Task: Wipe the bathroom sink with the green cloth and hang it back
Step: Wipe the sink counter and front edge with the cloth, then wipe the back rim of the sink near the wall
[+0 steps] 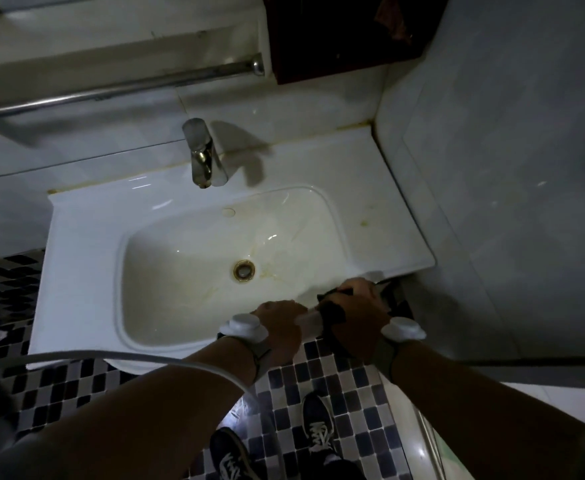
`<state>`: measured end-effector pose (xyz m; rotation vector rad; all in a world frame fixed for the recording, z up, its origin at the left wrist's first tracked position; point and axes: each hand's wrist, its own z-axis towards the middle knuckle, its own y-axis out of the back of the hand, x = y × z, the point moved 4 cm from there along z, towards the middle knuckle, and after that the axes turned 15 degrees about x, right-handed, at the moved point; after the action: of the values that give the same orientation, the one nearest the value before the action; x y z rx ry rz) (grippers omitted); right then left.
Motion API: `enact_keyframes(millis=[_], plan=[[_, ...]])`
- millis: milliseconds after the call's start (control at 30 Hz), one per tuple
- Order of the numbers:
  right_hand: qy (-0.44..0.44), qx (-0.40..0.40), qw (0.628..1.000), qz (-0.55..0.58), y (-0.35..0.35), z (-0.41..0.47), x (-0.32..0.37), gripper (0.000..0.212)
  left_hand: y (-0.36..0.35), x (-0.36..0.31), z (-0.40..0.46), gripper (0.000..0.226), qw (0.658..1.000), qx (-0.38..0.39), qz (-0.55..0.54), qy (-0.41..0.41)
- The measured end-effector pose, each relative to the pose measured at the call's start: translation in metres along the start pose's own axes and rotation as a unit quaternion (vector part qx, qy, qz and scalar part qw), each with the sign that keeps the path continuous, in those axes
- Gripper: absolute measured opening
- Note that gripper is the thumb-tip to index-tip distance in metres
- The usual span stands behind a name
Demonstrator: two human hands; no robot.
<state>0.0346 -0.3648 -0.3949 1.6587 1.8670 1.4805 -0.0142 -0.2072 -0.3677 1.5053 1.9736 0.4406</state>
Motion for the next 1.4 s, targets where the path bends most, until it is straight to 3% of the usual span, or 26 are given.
enact_keyframes(millis=[67,133,200,267,333,400,433,533,600,667,733,800,867,933,967,1000,1067,1100,1133,1233,1333,1400], plan=[[0.015,-0.020,0.999,0.026,0.007,-0.002,0.013,0.039,0.011,-0.004,-0.002,0.055,0.997,-0.016,-0.073,-0.018],[0.034,0.041,0.973,0.227,0.017,0.003,0.023,0.039,0.023,-0.007,-0.008,0.061,0.990,-0.015,-0.131,-0.046],[0.043,0.073,0.906,0.415,0.021,0.010,0.025,0.042,0.030,-0.008,-0.012,0.058,0.988,-0.026,-0.140,-0.058],[0.048,0.082,0.852,0.515,0.027,0.008,0.029,0.050,0.036,-0.005,-0.014,0.048,0.974,-0.039,-0.212,-0.071],[0.047,0.083,0.788,0.608,0.028,0.012,0.029,0.023,0.040,-0.001,-0.014,0.031,0.929,-0.017,-0.359,-0.084],[0.048,0.086,0.720,0.687,0.032,0.014,0.035,0.028,0.047,0.009,-0.013,0.010,0.889,-0.030,-0.449,-0.089],[0.042,0.085,0.699,0.709,0.034,0.013,0.035,0.030,0.049,0.010,-0.011,0.007,0.891,-0.036,-0.445,-0.086],[-0.009,0.088,0.644,0.760,0.030,0.012,0.047,0.033,0.062,0.019,-0.018,0.016,0.952,-0.030,-0.295,-0.074],[-0.030,0.108,0.665,0.739,0.026,0.012,0.049,0.038,0.068,0.021,-0.023,0.019,0.957,-0.016,-0.274,-0.090],[0.004,0.129,0.697,0.705,0.028,0.011,0.056,0.042,0.070,0.024,-0.027,0.024,0.939,0.021,-0.324,-0.113],[0.043,0.136,0.698,0.702,0.029,0.009,0.063,0.041,0.068,0.030,-0.025,0.034,0.901,0.059,-0.412,-0.122],[0.050,0.132,0.677,0.722,0.030,0.008,0.068,0.047,0.067,0.032,-0.027,0.026,0.858,0.084,-0.489,-0.130],[0.049,0.114,0.673,0.729,0.032,0.007,0.070,0.048,0.069,0.039,-0.024,0.022,0.872,0.067,-0.466,-0.134],[0.025,0.097,0.670,0.736,0.031,0.008,0.075,0.044,0.075,0.048,-0.025,0.023,0.923,0.041,-0.364,-0.117],[-0.012,0.091,0.682,0.725,0.030,0.008,0.074,0.042,0.078,0.048,-0.027,0.021,0.941,0.024,-0.322,-0.106],[-0.058,0.065,0.723,0.686,0.032,0.009,0.074,0.039,0.081,0.050,-0.028,0.018,0.950,0.008,-0.296,-0.103],[-0.140,0.060,0.844,0.515,0.040,0.012,0.073,0.035,0.086,0.050,-0.034,0.017,0.957,-0.022,-0.271,-0.104],[-0.155,0.053,0.886,0.434,0.042,0.014,0.072,0.034,0.088,0.050,-0.037,0.019,0.960,-0.031,-0.257,-0.105],[-0.152,0.048,0.905,0.395,0.042,0.016,0.069,0.031,0.088,0.050,-0.039,0.021,0.964,-0.039,-0.241,-0.109],[-0.157,0.005,0.913,0.377,0.035,0.015,0.056,0.019,0.086,0.048,-0.039,0.021,0.971,-0.052,-0.204,-0.114],[-0.183,-0.032,0.950,0.250,0.033,0.007,0.047,0.009,0.083,0.046,-0.033,0.018,0.970,-0.051,-0.210,-0.107],[-0.172,-0.016,0.959,0.224,0.032,0.004,0.038,0.019,0.082,0.042,-0.033,0.022,0.972,-0.043,-0.209,-0.102]])
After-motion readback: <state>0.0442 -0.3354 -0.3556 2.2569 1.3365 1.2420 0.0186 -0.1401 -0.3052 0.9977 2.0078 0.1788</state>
